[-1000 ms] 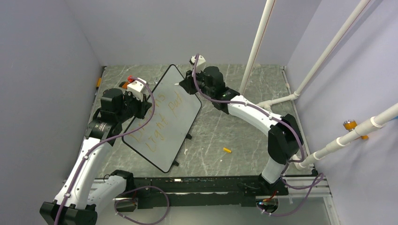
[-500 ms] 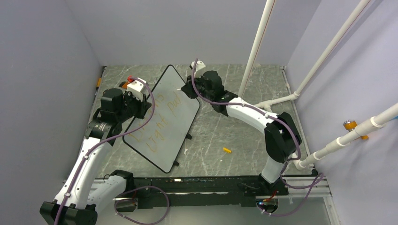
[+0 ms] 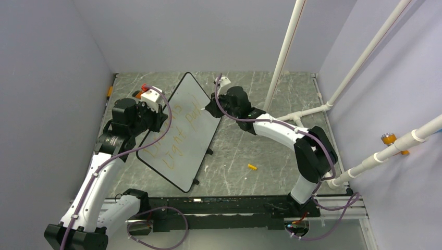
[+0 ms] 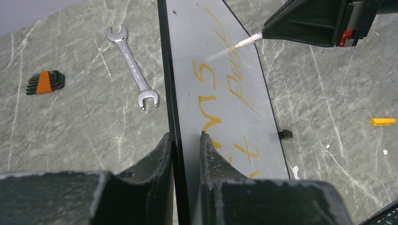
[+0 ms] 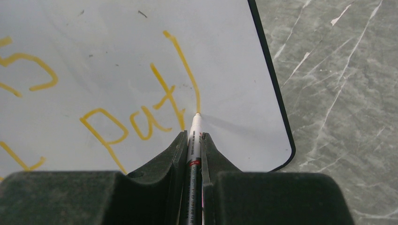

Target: Write a sentence on the whiteboard

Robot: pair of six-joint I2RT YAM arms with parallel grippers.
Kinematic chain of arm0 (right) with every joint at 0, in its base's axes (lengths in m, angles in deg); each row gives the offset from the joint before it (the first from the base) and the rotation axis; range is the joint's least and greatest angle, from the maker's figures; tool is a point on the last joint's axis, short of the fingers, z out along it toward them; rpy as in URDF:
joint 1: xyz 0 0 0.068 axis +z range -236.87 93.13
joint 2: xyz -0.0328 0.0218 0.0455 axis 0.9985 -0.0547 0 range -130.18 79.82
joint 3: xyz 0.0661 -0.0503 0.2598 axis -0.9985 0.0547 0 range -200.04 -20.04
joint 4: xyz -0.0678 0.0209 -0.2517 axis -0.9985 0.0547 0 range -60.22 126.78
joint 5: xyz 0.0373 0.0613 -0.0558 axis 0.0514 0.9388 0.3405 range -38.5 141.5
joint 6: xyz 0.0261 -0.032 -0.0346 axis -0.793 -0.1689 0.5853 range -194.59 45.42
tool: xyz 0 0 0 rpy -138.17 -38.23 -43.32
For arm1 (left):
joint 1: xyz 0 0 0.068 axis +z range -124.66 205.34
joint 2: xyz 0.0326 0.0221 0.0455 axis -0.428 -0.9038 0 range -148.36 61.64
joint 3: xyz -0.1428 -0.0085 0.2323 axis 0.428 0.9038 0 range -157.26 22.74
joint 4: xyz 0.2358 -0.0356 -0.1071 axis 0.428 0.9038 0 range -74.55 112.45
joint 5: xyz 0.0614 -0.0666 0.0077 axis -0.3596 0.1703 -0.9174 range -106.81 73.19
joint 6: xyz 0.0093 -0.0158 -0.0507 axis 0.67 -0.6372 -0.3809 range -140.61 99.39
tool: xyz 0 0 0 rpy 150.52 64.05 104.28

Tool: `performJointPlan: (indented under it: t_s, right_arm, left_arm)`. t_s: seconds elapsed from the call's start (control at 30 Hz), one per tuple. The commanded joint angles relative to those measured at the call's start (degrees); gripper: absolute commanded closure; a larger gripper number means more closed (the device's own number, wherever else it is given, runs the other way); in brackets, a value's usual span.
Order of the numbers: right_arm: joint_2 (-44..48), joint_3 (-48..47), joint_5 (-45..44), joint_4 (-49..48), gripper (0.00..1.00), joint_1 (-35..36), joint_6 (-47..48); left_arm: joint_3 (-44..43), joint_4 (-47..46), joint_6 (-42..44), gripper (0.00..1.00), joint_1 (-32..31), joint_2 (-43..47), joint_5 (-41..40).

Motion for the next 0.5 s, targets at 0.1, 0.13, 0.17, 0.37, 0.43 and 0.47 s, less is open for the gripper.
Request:
performJointPlan:
  t_s: [0.1,0.13,0.17,0.37,0.43,0.47]
  right_arm:
    - [2.3,0.7,1.6,-2.6,1.0,0.3,-1.1]
    - [2.4,0.4,1.6,-2.5,1.0,0.3,-0.9]
    - [2.3,0.0,1.6,-2.3,1.0,0.3,-0.8]
    - [1.3,-2.9,1.2,-1.5,1.0,0.3,-0.2]
    - [0.7,-3.9,1.1,-1.3,1.0,0.3,0.0]
    - [0.4,-4.5,1.0,-1.2,1.0,0.3,0.1]
  left_arm:
    - [1.8,8.3,5.1,1.0,-1.1,-1.6,3.4]
    - [1.8,8.3,5.1,1.0,-1.2,-1.6,3.5]
    - [1.9,8.3,5.2,1.0,-1.2,-1.6,3.4]
    - [1.9,8.3,5.1,1.0,-1.2,-1.6,3.5]
    - [1.9,8.3,5.2,1.0,-1.1,-1.6,3.5]
    - [1.9,8.3,5.2,1.0,-1.1,-1.6,3.5]
